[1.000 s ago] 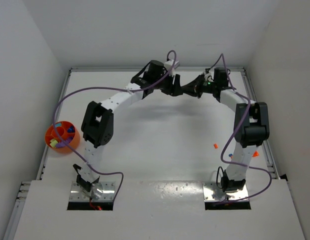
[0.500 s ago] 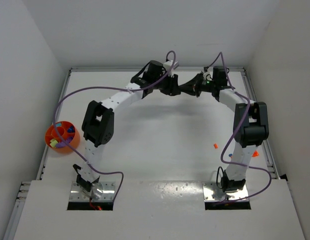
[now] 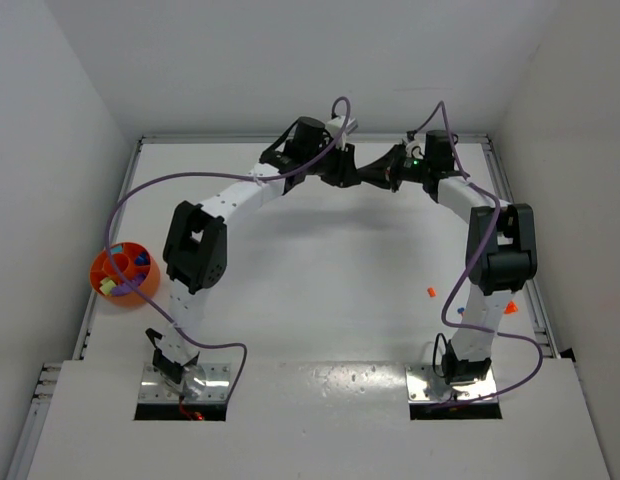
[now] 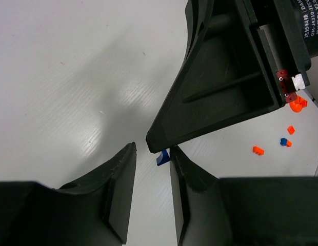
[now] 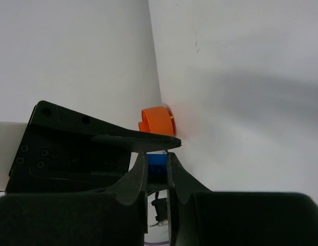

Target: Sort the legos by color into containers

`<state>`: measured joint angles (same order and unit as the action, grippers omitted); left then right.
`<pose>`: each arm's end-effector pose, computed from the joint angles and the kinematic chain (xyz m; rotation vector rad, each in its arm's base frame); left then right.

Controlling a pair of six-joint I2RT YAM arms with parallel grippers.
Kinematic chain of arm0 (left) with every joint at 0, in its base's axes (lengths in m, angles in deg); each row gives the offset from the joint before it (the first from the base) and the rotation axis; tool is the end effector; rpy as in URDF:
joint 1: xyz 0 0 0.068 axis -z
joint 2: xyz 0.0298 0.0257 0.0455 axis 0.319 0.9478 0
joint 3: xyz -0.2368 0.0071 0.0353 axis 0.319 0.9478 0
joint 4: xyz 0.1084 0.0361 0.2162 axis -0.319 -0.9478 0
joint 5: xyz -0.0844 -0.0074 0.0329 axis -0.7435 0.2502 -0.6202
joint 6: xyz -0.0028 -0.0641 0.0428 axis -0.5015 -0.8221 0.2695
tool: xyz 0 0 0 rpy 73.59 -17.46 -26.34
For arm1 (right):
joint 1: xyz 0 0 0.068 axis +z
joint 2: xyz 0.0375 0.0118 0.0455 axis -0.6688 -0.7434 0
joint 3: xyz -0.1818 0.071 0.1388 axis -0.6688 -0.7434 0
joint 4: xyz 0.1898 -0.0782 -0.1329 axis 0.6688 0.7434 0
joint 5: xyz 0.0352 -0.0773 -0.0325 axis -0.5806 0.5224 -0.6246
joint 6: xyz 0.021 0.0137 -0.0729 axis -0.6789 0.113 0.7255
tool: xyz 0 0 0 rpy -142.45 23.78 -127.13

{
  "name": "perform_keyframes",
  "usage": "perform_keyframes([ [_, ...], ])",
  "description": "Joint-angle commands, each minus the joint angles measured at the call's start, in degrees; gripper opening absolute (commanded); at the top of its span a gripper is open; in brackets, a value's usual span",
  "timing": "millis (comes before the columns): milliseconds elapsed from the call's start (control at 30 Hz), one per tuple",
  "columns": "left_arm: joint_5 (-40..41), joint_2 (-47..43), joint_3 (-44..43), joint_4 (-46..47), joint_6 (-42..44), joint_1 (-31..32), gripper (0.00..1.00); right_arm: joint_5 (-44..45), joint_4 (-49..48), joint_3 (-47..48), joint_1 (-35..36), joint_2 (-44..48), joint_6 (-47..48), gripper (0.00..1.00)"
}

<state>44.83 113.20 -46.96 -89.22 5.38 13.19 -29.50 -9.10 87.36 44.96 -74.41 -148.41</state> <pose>0.4061 -0.2846 0.2507 0.5661 2.0613 -0.9600 0.4201 0.0730 0.1842 0.7014 2.2172 1.6406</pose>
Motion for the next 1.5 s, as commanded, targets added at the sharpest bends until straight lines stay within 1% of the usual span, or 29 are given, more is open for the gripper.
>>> perform_keyframes([
  [0, 1.0, 0.1, -3.2, 3.1, 0.6, -1.1, 0.37, -1.2, 0.2, 2.2, 0.7, -0.5, 1.2, 0.00],
  [133, 1.0, -0.4, -3.7, 3.1, 0.6, -1.1, 0.34, -1.2, 0.2, 1.6, 0.7, -0.5, 1.2, 0.00],
  [200, 1.5, -0.4, -3.7, 3.6, 0.6, -1.6, 0.29, -1.2, 0.7, 1.6, 0.7, -0.5, 1.7, 0.00],
  [233, 1.5, -0.4, -4.4, 3.6, 0.6, -1.6, 0.24, -1.2, 0.7, 1.6, 0.7, -0.5, 1.7, 0.00],
  [333, 1.5, -0.4, -4.9, 3.6, 1.1, -1.6, 0.17, -0.7, 1.3, 1.6, 0.7, -0.5, 2.3, 0.00],
  [367, 1.0, -0.4, -4.9, 3.6, 1.7, -1.6, 0.13, -0.7, 1.3, 1.6, 0.7, -0.5, 2.3, 0.00],
  [433, 1.0, -0.9, -5.4, 3.1, 1.7, -1.6, 0.07, -0.7, 1.8, 1.0, 0.7, -0.5, 2.3, 0.00],
  [467, 1.0, -0.9, -5.4, 3.1, 1.7, -1.6, 0.03, -0.7, 1.8, 1.0, 0.7, -0.5, 2.8, 0.00],
  [500, 1.0, -0.9, -5.4, 3.1, 1.7, -1.6, 0.01, -0.7, 1.8, 1.0, 0.7, -0.5, 2.8, 0.03],
  [533, 1.0, -1.6, -4.9, 3.1, 1.7, -1.6, 0.00, -0.7, 1.8, 1.0, 0.7, -0.5, 2.8, 0.09],
  [567, 1.0, -1.6, -3.9, 3.1, 2.2, -1.6, 0.00, -0.7, 1.3, 1.0, 0.7, -0.5, 3.4, 0.12],
  [600, 0.5, -2.4, -3.2, 2.6, 2.2, -1.6, 0.00, -0.7, 1.3, 1.0, 0.7, -0.5, 3.4, 0.12],
  [700, 0.5, -4.4, 0.3, 2.6, 2.8, -2.3, 0.00, -0.7, 2.4, 1.6, 0.7, 0.0, 4.9, 0.24],
  [733, -0.1, -5.7, 1.3, 2.6, 2.8, -2.3, 0.00, -0.2, 3.0, 1.6, 0.7, 0.6, 5.7, 0.33],
  [767, -0.8, -6.5, 3.4, 2.6, 3.3, -2.8, 0.00, -0.2, 4.5, 1.6, 0.7, 0.6, 7.0, 0.39],
  [833, -1.3, -8.8, 5.6, 2.1, 4.1, -3.4, 0.00, 0.3, 5.7, 1.6, 0.2, 1.2, 8.4, 0.47],
  [867, -1.3, -9.6, 7.8, 2.1, 4.7, -4.0, 0.00, 0.3, 5.8, 1.6, 0.2, 1.9, 9.1, 0.47],
  [900, -1.8, -11.0, 8.7, 1.2, 4.7, -4.7, 0.00, 0.9, 5.8, 1.6, -0.3, 2.4, 9.2, 0.47],
  [1000, -2.3, -13.4, 11.5, -1.1, 7.6, -6.5, 0.00, 1.4, 8.0, 1.6, -0.3, 3.4, 13.0, 0.47],
  [1067, -3.1, -15.2, 12.6, -5.4, 9.4, -8.4, 0.00, 1.9, 10.1, 3.3, -0.3, 3.4, 16.3, 0.47],
  [1100, -3.1, -17.0, 13.2, -7.6, 12.0, -9.2, 0.00, 1.9, 12.8, 4.1, -0.3, 4.0, 20.4, 0.47],
  [1133, -2.5, -18.0, 13.7, -12.2, 13.4, -10.9, 0.00, 2.7, 14.3, 5.7, -0.3, 4.0, 25.0, 0.47],
  [1167, -2.0, -19.0, 13.7, -14.7, 14.9, -11.8, 0.00, 3.2, 17.4, 6.5, -0.3, 4.0, 27.4, 0.47],
  [1233, 0.4, -21.4, 13.7, -20.1, 19.1, -13.9, 0.00, 4.0, 20.2, 7.8, -0.3, 4.5, 31.9, 0.47],
  [1267, 1.3, -21.4, 12.9, -26.2, 20.5, -15.1, 0.00, 4.6, 21.5, 8.9, -0.3, 4.5, 33.8, 0.47],
  [1300, 2.0, -22.2, 11.6, -29.1, 21.9, -17.5, 0.00, 5.4, 23.7, 8.9, -0.3, 4.5, 37.4, 0.47],
  [1367, 3.9, -23.7, 11.0, -36.4, 25.9, -20.4, 0.00, 6.0, 25.9, 10.3, -0.3, 4.5, 41.0, 0.47],
  [1400, 3.9, -24.5, 10.4, -38.1, 28.5, -23.3, 0.00, 6.5, 27.9, 11.0, -0.3, 4.5, 44.3, 0.47],
  [1467, 4.5, -27.4, 10.4, -42.2, 30.8, -26.4, 0.00, 7.2, 29.5, 11.6, -0.3, 4.5, 47.0, 0.47],
])
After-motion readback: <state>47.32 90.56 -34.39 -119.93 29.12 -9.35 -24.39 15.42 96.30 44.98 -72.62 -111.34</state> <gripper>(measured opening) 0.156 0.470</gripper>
